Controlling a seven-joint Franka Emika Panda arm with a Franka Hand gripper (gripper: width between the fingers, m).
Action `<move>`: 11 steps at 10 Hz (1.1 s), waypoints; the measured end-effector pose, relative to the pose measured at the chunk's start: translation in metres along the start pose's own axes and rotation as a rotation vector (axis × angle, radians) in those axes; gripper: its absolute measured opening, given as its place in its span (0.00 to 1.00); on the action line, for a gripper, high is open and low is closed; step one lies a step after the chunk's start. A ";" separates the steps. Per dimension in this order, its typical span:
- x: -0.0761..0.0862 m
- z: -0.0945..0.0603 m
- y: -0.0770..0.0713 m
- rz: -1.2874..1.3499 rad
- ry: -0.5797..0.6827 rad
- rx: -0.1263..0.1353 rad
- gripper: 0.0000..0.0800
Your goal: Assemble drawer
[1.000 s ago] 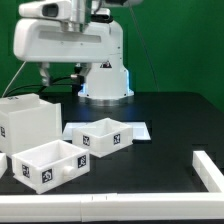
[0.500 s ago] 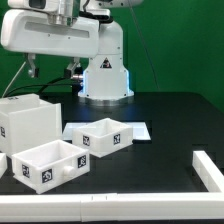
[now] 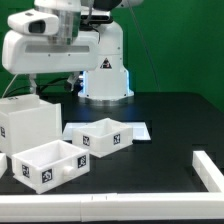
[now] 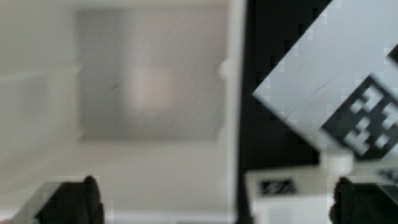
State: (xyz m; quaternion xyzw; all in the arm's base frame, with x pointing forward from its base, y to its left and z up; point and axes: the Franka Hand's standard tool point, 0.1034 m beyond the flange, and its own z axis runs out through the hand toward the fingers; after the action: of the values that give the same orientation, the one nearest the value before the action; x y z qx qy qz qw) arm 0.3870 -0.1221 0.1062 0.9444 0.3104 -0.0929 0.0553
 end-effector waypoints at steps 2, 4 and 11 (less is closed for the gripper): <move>0.002 0.000 -0.004 -0.001 0.001 -0.014 0.81; 0.000 0.005 -0.005 0.002 -0.006 -0.006 0.81; -0.016 0.013 0.000 0.027 -0.151 0.048 0.81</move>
Offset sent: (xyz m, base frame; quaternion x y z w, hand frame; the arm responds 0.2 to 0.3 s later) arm 0.0000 0.0000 0.0000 0.0000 0.0000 0.0000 1.0000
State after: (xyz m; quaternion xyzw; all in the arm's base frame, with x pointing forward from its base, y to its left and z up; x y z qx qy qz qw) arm 0.3728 -0.1334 0.0969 0.9399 0.2904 -0.1704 0.0571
